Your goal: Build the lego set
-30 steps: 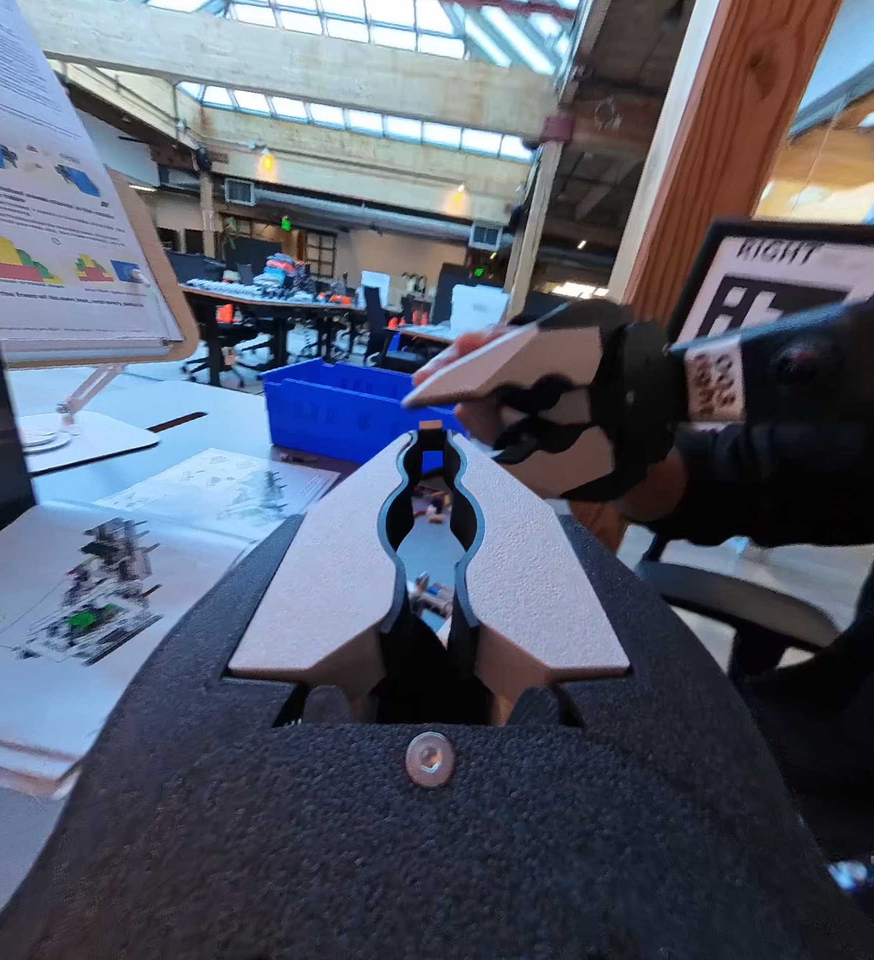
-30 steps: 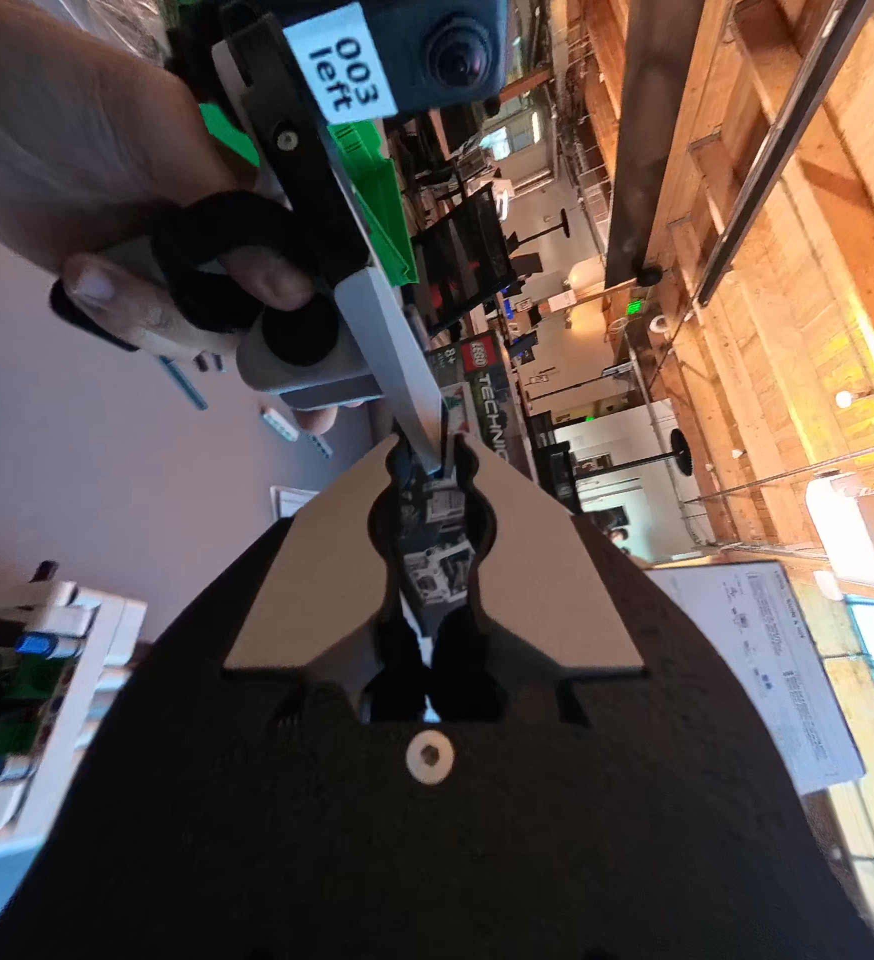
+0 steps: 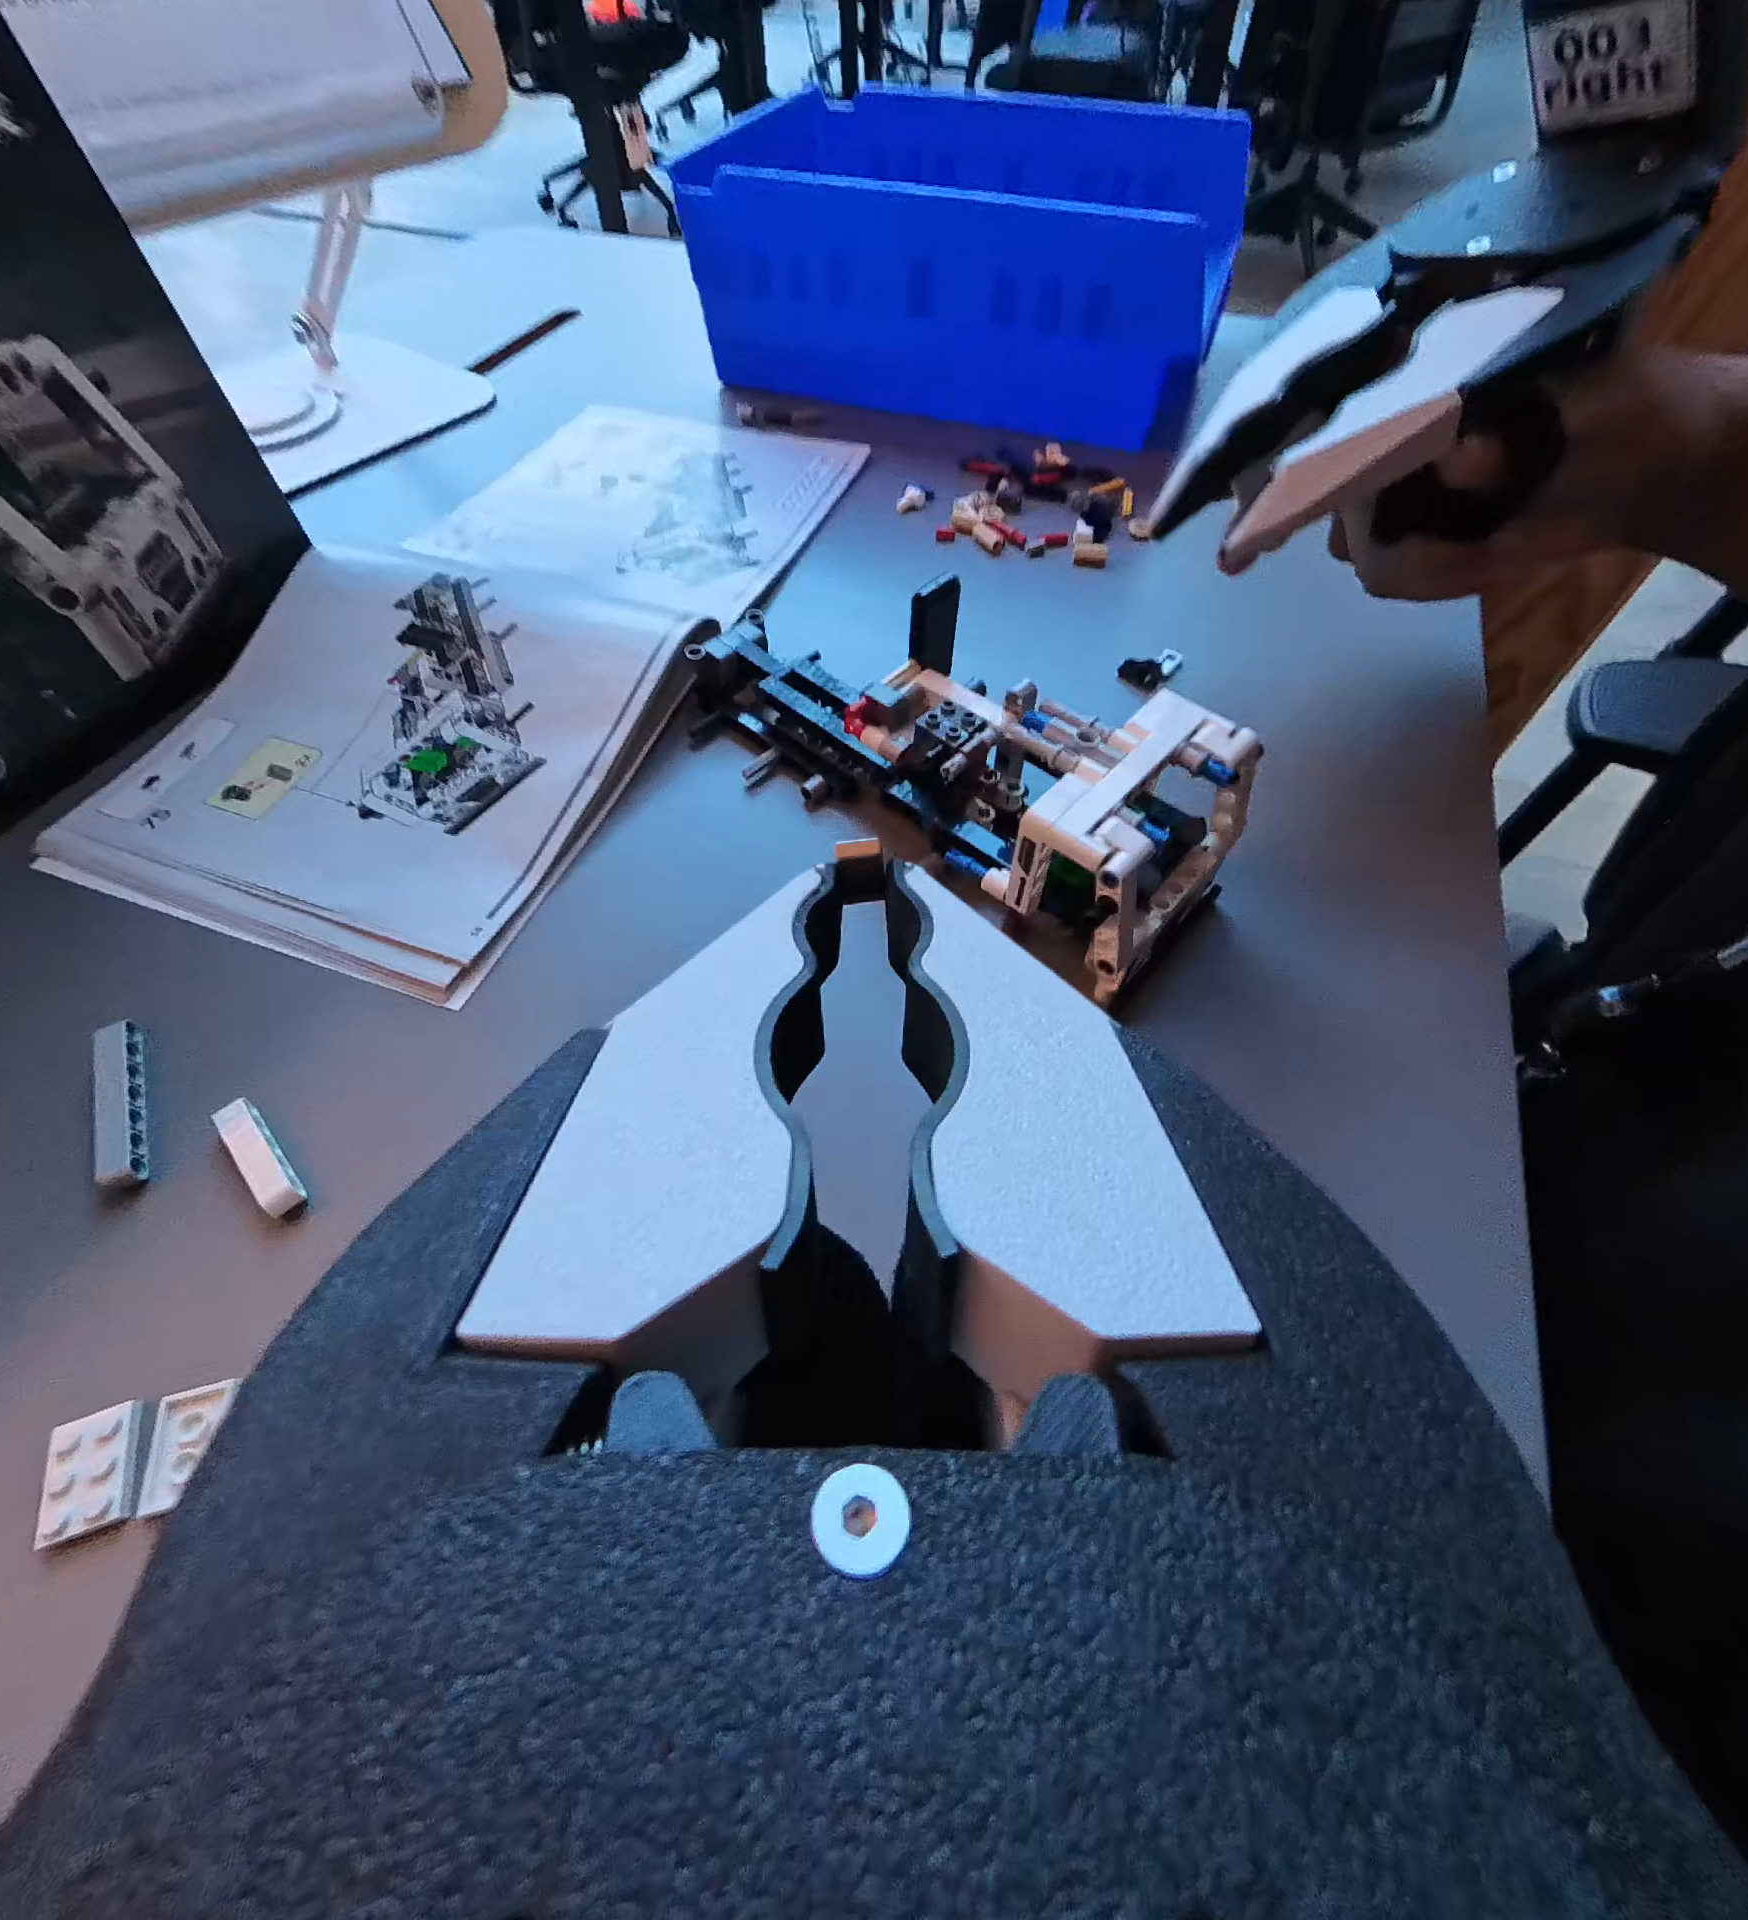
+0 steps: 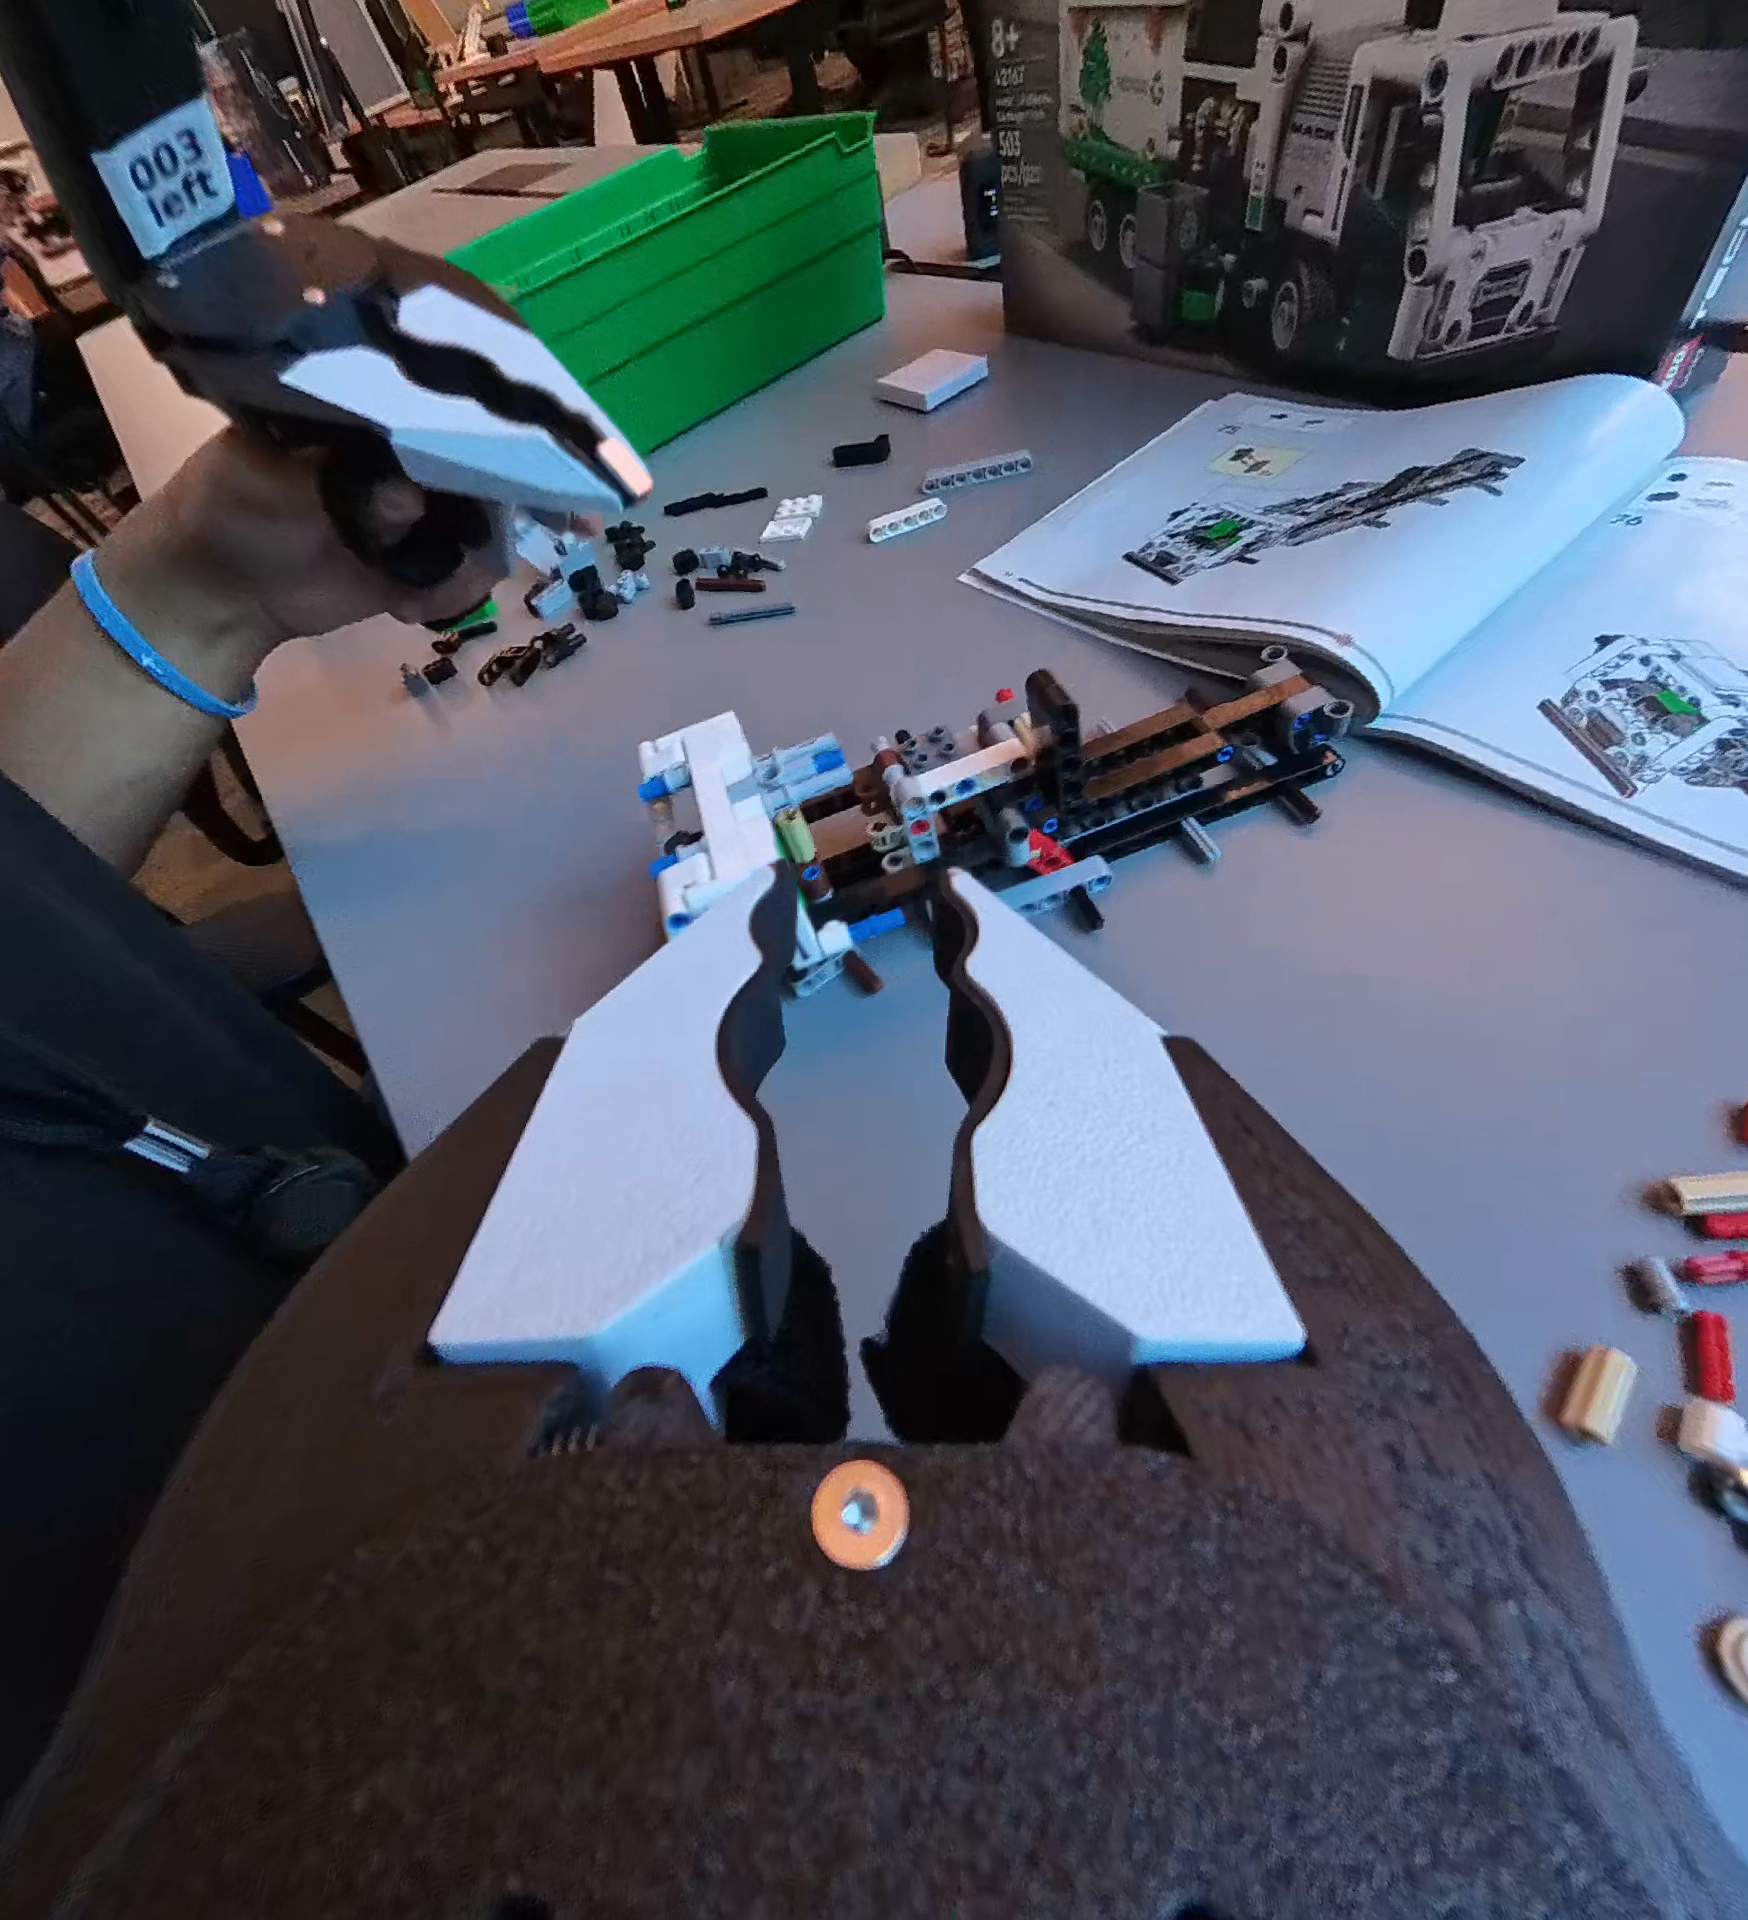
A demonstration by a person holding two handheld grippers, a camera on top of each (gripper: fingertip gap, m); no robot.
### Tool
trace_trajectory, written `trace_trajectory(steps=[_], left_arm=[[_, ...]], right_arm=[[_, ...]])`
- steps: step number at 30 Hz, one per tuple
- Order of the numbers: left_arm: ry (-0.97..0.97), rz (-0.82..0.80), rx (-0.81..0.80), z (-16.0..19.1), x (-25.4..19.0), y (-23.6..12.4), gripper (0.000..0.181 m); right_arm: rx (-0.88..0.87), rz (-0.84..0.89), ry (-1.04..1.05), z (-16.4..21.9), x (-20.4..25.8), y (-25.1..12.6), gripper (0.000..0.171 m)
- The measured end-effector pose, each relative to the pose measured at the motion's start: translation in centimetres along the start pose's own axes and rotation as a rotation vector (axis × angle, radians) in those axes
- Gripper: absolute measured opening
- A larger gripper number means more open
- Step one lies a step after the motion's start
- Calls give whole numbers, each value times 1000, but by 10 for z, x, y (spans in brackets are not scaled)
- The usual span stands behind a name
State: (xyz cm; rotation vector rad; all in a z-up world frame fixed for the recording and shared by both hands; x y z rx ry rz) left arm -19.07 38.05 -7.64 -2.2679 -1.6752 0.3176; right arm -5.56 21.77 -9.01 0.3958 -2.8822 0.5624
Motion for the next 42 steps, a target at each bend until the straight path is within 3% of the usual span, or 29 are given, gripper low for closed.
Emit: trace_trajectory(steps=[8,14,22,27,31,35,38,42], left_arm=[[51,109,33,0,-2,12,7],[163,318,-91,-25,-25,6,7],[338,490,-17,-35,-65,14,7],[92,298,111,-30,-66,32,7],[-135,267,108,-34,-97,39,7],[-212,168,212,-23,-117,52,7],[-302,151,253,-23,-130,62,7],[-361,145,306,-18,-139,76,7]], right_arm=[[17,-12,-18,-6,-5,18,23],[28,-167,149,-10,16,18,47],[36,-354,130,-17,58,11,34],[48,-233,-18,-2,65,11,33],[-6,-156,-57,8,66,5,33],[-87,-38,-249,10,69,-1,29],[-46,77,-338,16,70,-4,19],[-16,134,-448,24,71,-5,21]])
Point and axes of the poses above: each gripper's, where its closed fingertips meet, y out along the fingers, z out of its underside, x = y × z across the jaws, the point moved 3 cm from there along -y, back along the fingers
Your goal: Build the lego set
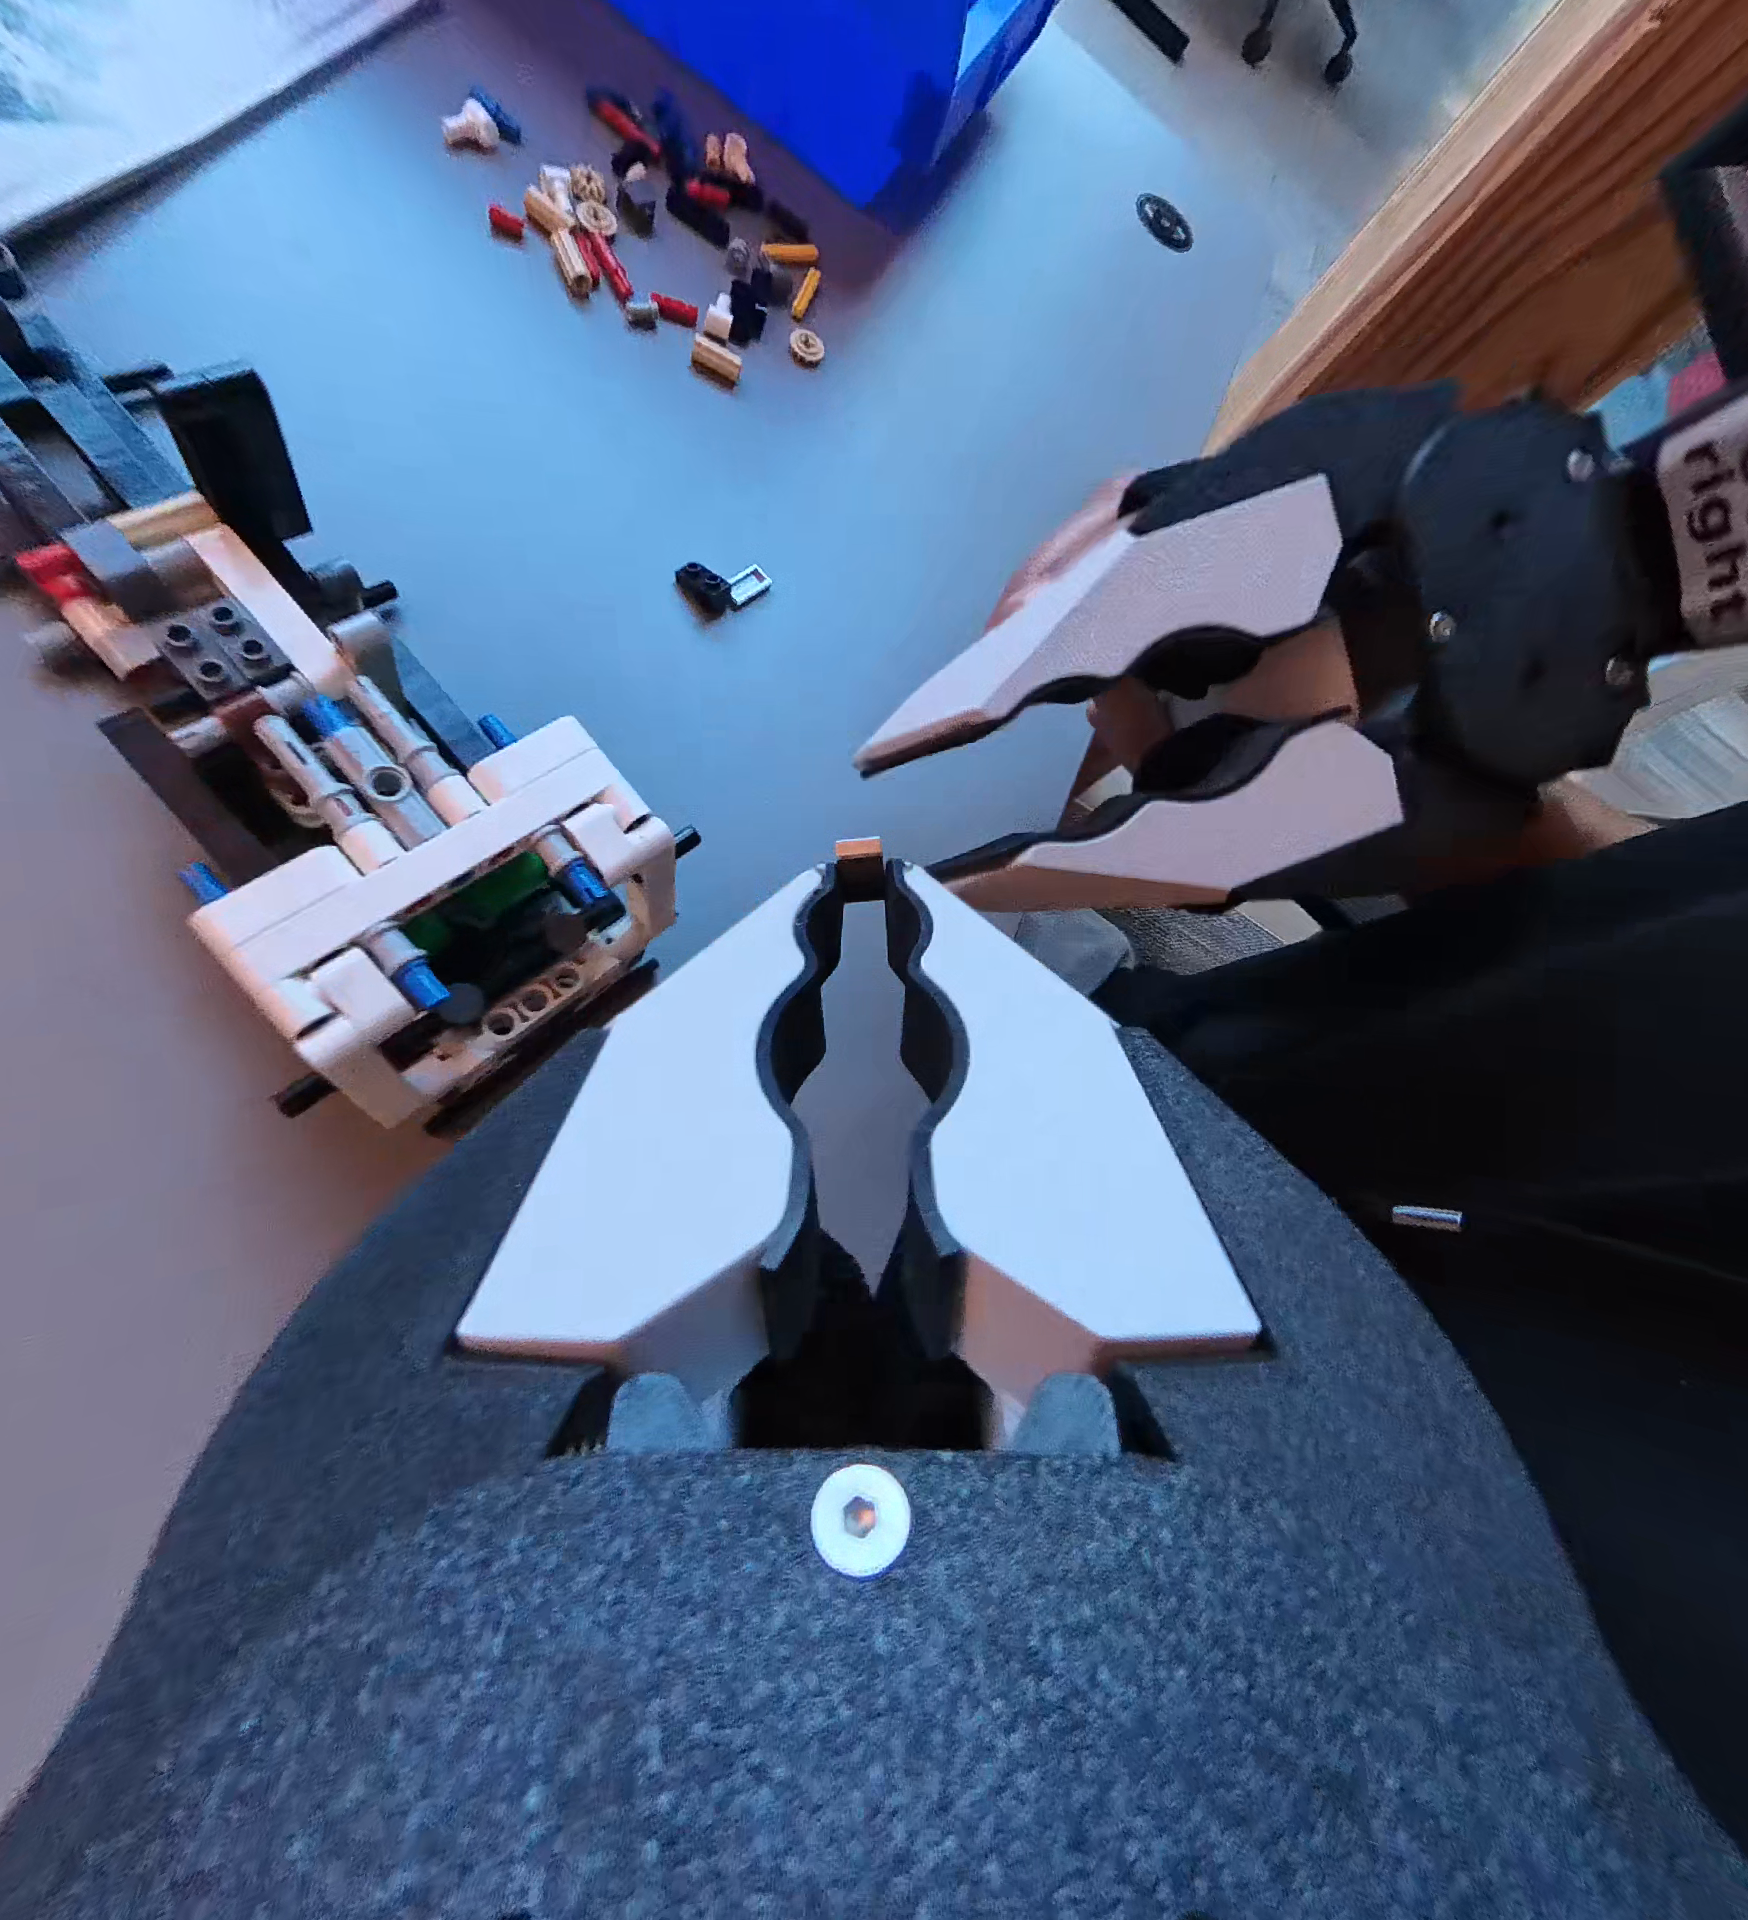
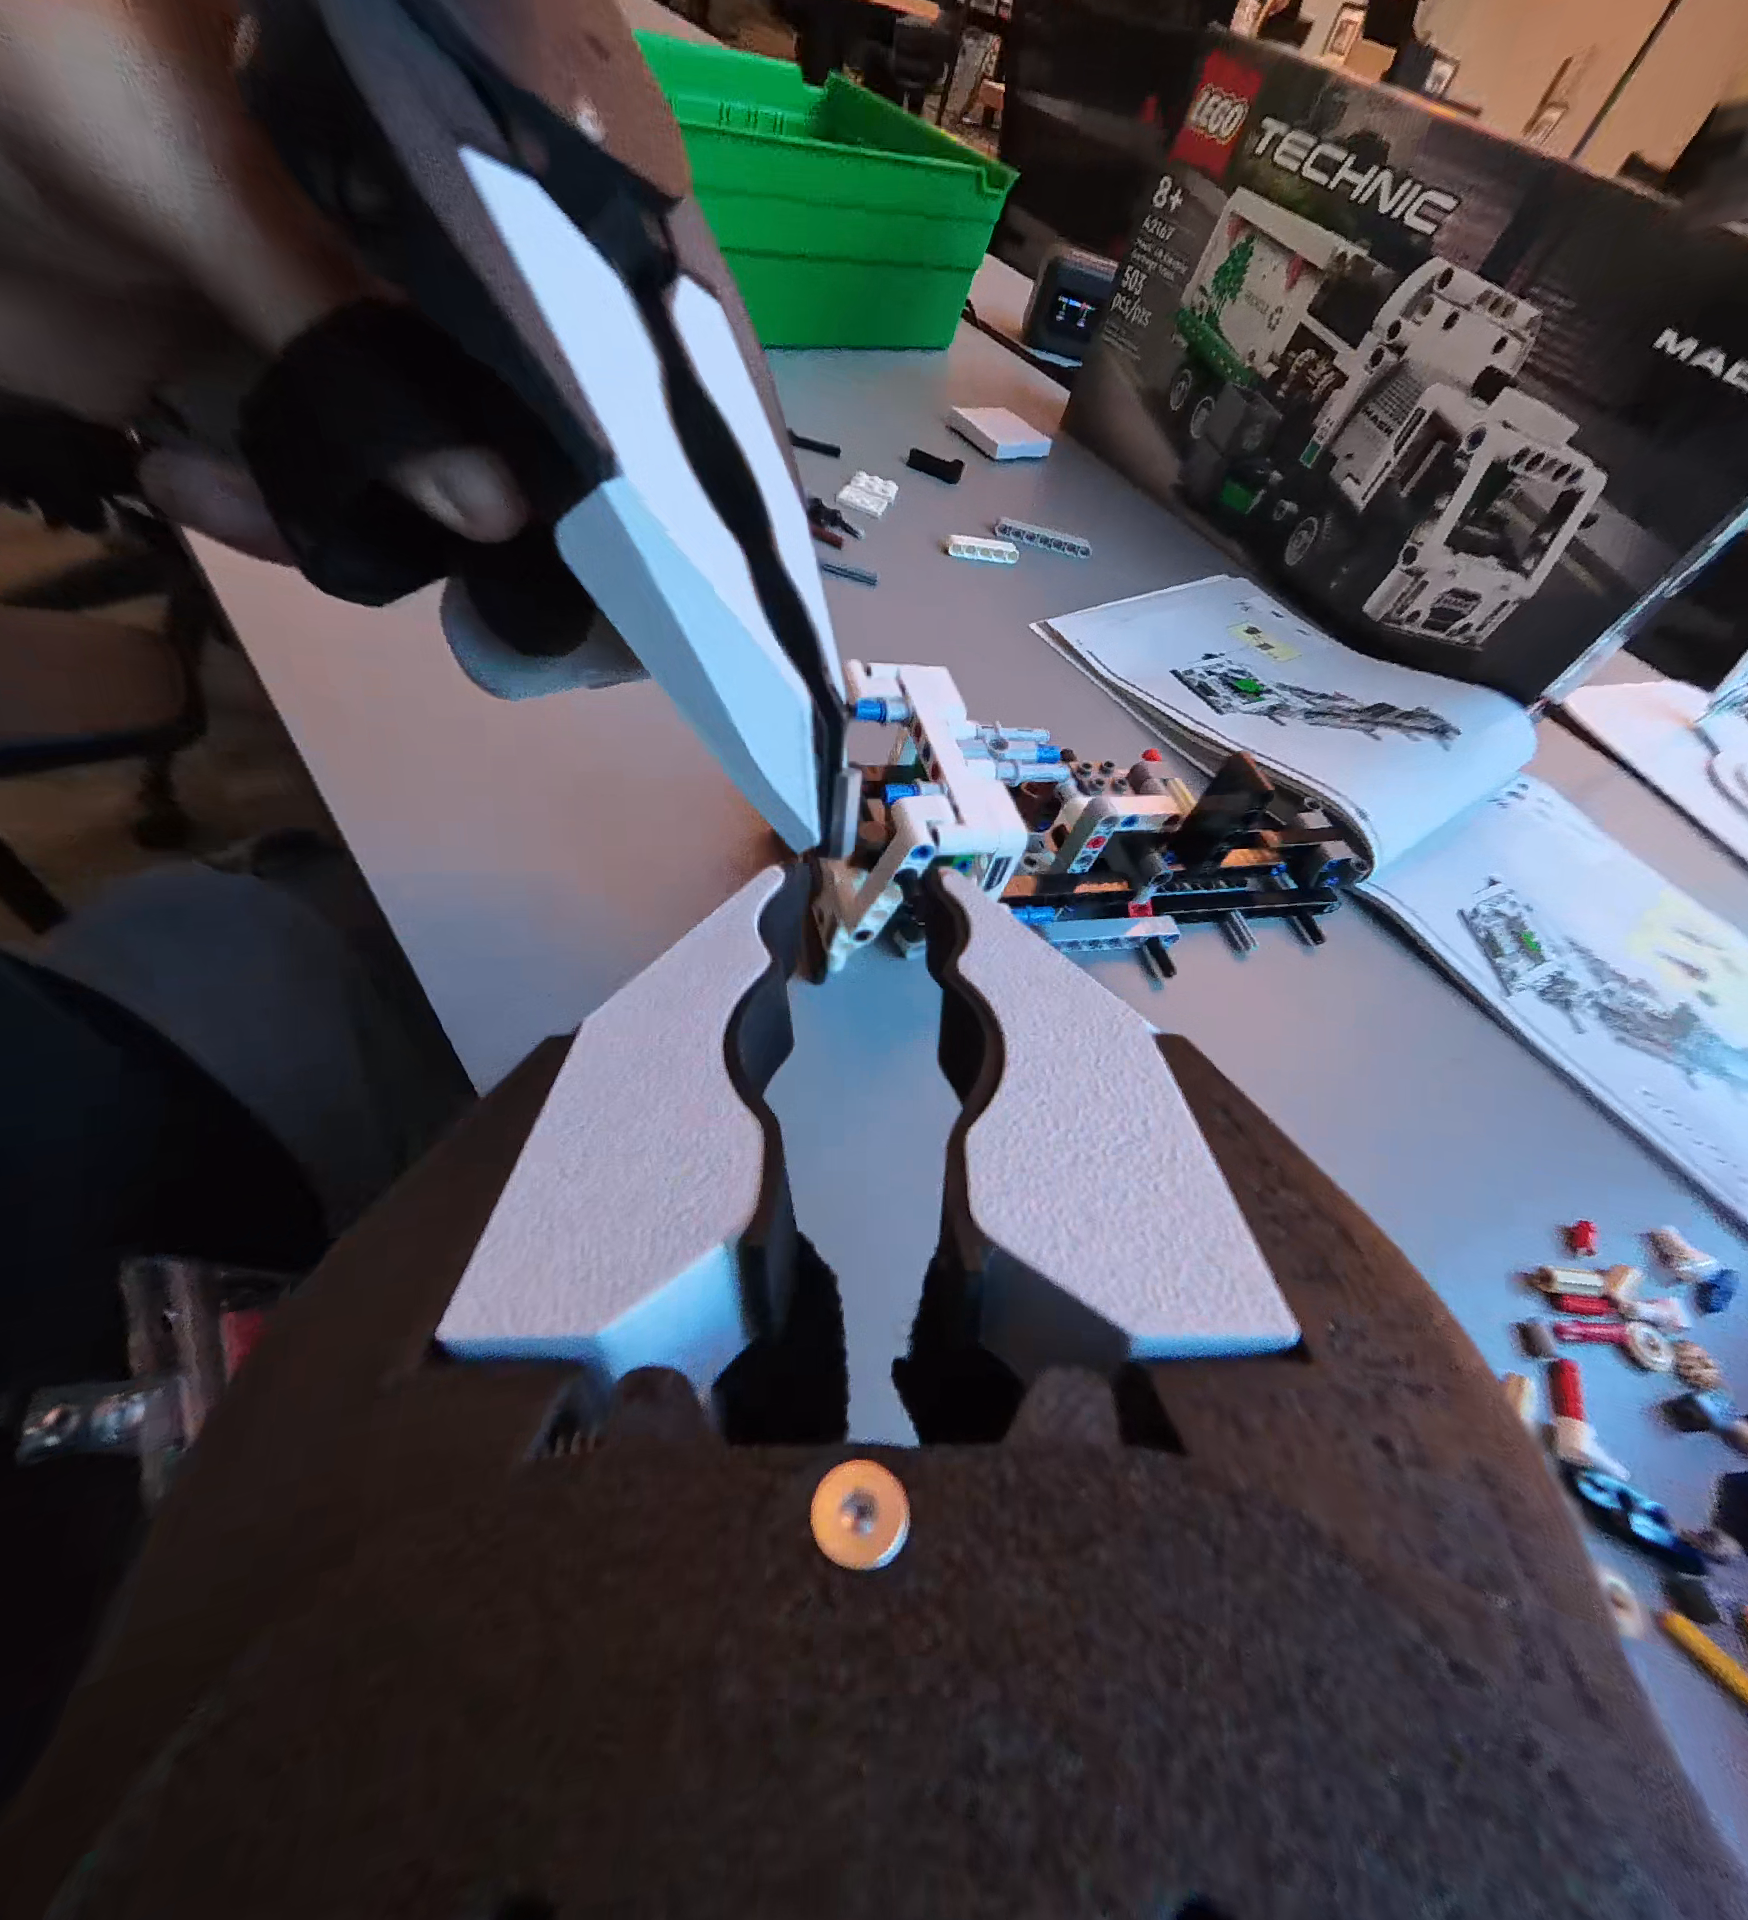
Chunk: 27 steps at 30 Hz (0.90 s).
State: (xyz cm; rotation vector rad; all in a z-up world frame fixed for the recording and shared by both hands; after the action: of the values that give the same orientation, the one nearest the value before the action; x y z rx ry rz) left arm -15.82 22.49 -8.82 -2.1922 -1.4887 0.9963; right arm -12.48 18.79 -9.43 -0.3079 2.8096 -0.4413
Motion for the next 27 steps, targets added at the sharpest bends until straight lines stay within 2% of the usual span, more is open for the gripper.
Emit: trace_trajectory(steps=[10,15,19,20,22,25,27], left_arm=[[-53,-1,46,-1,1,12,7],[-48,43,53,2,1,12,8],[-77,151,2,-1,-5,9,16],[-77,174,-15,-2,-7,8,6],[-67,186,-25,-1,-8,8,0],[-15,157,-25,1,-10,12,0],[4,138,-29,1,-9,13,0]], right_arm=[[-13,38,-196,10,4,3,8],[-45,-9,-149,13,5,3,5],[-74,-30,-125,14,3,0,5],[-86,-43,-104,14,2,-1,5],[-94,-86,-39,16,0,0,5],[-142,-100,6,11,-4,-3,5],[-109,-101,10,15,-4,-2,5]])
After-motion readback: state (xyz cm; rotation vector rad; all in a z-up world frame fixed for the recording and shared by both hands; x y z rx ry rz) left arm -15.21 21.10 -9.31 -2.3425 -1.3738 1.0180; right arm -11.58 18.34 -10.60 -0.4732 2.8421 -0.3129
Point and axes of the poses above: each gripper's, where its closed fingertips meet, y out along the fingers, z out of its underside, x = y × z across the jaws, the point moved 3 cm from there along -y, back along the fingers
